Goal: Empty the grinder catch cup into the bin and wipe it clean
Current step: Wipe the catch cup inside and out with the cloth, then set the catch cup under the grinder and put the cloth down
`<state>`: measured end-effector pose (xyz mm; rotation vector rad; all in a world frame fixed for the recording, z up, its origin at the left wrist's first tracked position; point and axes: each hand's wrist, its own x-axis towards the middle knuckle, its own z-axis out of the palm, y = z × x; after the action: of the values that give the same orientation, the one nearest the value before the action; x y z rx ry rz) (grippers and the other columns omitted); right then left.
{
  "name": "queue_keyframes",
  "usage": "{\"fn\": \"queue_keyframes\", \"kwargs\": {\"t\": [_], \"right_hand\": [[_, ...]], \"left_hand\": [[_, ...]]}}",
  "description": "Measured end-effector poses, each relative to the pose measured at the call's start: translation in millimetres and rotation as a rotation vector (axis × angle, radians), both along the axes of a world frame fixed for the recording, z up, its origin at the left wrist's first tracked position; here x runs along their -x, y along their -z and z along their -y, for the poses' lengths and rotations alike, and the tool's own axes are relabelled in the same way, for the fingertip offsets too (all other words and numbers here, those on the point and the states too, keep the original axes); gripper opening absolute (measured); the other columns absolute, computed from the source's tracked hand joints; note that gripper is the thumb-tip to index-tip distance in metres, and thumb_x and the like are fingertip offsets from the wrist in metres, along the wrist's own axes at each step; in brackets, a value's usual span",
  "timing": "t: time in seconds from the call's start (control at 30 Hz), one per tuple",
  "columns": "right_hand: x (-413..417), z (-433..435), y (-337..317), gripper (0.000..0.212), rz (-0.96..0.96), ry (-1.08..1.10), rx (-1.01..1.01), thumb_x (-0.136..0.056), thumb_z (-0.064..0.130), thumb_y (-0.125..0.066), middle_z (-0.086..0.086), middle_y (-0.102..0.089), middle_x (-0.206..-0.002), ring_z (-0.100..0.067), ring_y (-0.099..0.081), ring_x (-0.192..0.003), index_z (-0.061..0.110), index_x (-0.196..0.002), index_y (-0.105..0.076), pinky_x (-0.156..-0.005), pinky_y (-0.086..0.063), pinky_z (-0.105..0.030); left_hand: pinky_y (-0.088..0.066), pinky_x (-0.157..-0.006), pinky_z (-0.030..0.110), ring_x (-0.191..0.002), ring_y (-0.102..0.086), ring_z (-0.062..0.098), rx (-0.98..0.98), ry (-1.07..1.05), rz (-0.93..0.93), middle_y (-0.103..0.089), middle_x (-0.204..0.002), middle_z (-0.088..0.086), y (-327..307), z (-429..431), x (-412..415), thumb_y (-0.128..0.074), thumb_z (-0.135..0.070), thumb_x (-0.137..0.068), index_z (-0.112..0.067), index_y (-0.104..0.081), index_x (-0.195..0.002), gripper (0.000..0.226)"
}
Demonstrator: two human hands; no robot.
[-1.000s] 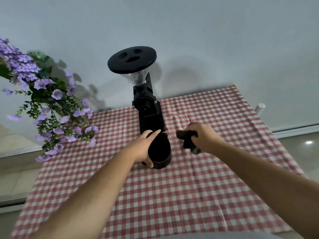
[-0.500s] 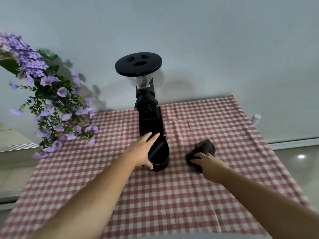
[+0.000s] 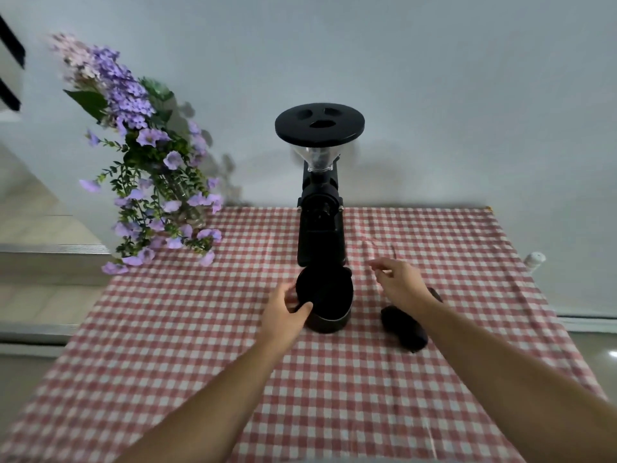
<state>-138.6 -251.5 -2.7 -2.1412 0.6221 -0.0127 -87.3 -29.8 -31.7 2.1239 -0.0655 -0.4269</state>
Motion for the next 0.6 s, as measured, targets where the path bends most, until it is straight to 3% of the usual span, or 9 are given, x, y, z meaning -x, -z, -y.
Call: {"fn": "queue_keyframes", "kwargs": {"t": [0.07, 0.13, 0.2, 0.33, 0.47, 0.6], "right_hand": [[-11, -8, 4, 0.037, -0.036, -0.033, -0.127, -0.098, 0.016, -0.041, 0.001, -0.057, -0.129, -0.012, -0.057, -0.063, 0.024, -0.133, -0.051, -0.046, -0.045, -0.018], [-20, -15, 12, 0.039, -0.053, -0.089, -0.198, -0.099, 0.012, -0.039, 0.000, -0.054, -0.135, -0.018, -0.064, -0.085, 0.026, -0.134, -0.049, -0.068, -0.058, -0.029], [-26, -21, 19, 0.041, -0.052, -0.090, -0.271, -0.099, 0.008, -0.037, -0.002, -0.059, -0.126, -0.024, -0.066, -0.097, 0.025, -0.133, -0.050, -0.085, -0.056, -0.044], [-32, -23, 24, 0.035, -0.009, -0.033, -0.336, -0.098, 0.005, -0.040, -0.003, -0.063, -0.118, -0.019, -0.065, -0.098, 0.020, -0.125, -0.057, -0.088, -0.056, -0.038], [-38, -19, 29, 0.028, 0.033, 0.045, -0.353, -0.096, 0.006, -0.048, -0.004, -0.070, -0.110, -0.014, -0.067, -0.095, 0.016, -0.117, -0.064, -0.089, -0.055, -0.033], [-46, -14, 26, 0.024, 0.052, 0.089, -0.395, -0.094, 0.010, -0.054, -0.002, -0.072, -0.101, -0.013, -0.069, -0.090, 0.015, -0.115, -0.065, -0.087, -0.055, -0.030]], "left_hand": [[-0.054, -0.093, 0.040, -0.109, -0.062, 0.017, 0.117, -0.068, -0.082, -0.063, -0.124, 0.002, 8, -5, 2, -0.066, -0.022, -0.092, -0.020, -0.053, -0.130, 0.040], [-0.057, -0.087, 0.037, -0.101, -0.065, 0.016, 0.246, -0.129, -0.146, -0.066, -0.115, 0.003, 12, -9, 4, -0.064, -0.018, -0.094, -0.020, -0.059, -0.116, 0.023], [-0.058, -0.080, 0.032, -0.097, -0.068, 0.018, 0.345, -0.187, -0.218, -0.067, -0.109, 0.003, 12, -11, 7, -0.061, -0.015, -0.095, -0.020, -0.061, -0.107, 0.013], [-0.056, -0.070, 0.022, -0.089, -0.070, 0.015, 0.381, -0.207, -0.203, -0.071, -0.100, 0.004, 16, -15, 12, -0.060, -0.010, -0.095, -0.015, -0.066, -0.103, 0.011], [-0.057, -0.076, 0.023, -0.092, -0.070, 0.015, 0.455, -0.264, -0.214, -0.072, -0.100, 0.004, 14, -13, 0, -0.063, -0.010, -0.093, -0.018, -0.069, -0.099, 0.011], [-0.055, -0.091, 0.035, -0.101, -0.068, 0.017, 0.393, -0.239, -0.143, -0.072, -0.106, -0.001, 7, -9, -32, -0.063, -0.017, -0.094, -0.029, -0.070, -0.097, 0.014]]}}
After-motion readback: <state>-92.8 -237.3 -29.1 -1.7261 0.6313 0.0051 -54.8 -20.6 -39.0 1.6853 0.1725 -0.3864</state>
